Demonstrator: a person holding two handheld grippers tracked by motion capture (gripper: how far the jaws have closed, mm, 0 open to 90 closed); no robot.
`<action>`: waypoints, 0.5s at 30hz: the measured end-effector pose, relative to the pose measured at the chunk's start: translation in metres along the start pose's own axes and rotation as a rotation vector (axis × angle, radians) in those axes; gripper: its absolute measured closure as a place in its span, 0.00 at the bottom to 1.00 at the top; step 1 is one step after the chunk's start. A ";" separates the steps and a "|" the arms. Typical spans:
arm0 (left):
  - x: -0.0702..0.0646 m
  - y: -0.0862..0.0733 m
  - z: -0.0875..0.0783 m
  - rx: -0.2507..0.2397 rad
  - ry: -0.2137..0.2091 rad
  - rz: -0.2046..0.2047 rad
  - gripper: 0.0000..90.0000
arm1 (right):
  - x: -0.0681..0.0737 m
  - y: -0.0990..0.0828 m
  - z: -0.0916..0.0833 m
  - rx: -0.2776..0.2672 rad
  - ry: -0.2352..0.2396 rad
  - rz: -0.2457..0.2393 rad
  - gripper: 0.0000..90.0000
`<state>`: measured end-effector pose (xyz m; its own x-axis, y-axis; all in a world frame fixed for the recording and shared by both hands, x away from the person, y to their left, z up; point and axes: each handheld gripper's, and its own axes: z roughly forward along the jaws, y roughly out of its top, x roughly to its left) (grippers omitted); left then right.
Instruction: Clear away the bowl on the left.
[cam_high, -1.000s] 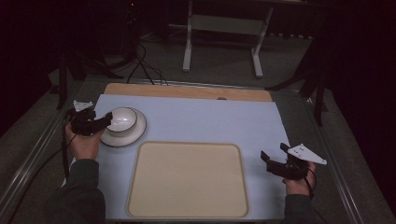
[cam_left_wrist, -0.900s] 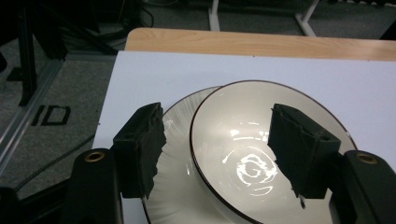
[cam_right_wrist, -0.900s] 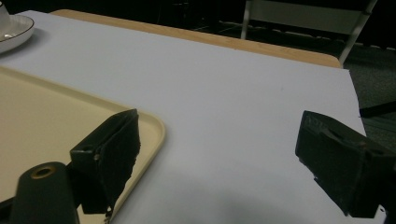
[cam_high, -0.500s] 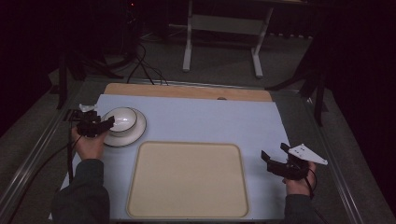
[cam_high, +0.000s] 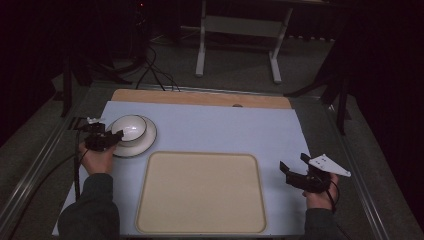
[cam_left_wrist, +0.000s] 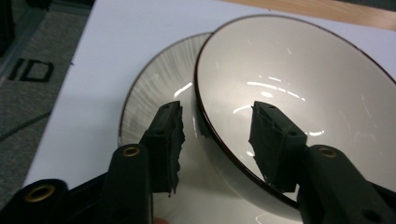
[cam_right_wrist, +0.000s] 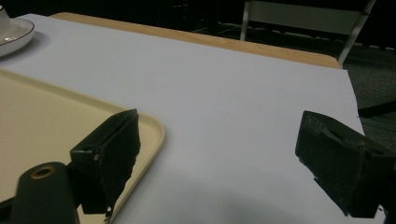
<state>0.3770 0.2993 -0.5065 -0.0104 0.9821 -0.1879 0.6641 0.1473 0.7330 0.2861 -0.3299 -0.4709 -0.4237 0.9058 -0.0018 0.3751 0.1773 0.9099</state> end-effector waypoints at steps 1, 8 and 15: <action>-0.001 0.000 0.000 0.001 0.001 0.002 0.62 | 0.000 0.000 0.000 0.001 0.000 0.000 0.15; 0.000 -0.001 0.004 0.032 -0.020 -0.020 0.62 | 0.000 0.000 0.000 -0.001 0.000 0.001 0.15; 0.000 -0.002 0.009 0.071 -0.025 -0.061 0.66 | 0.000 0.000 0.000 -0.002 0.000 0.004 0.15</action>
<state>0.3822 0.2981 -0.5140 -0.0348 0.9682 -0.2476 0.7140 0.1975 0.6718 0.2860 -0.3302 -0.4704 -0.4224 0.9064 0.0021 0.3750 0.1726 0.9108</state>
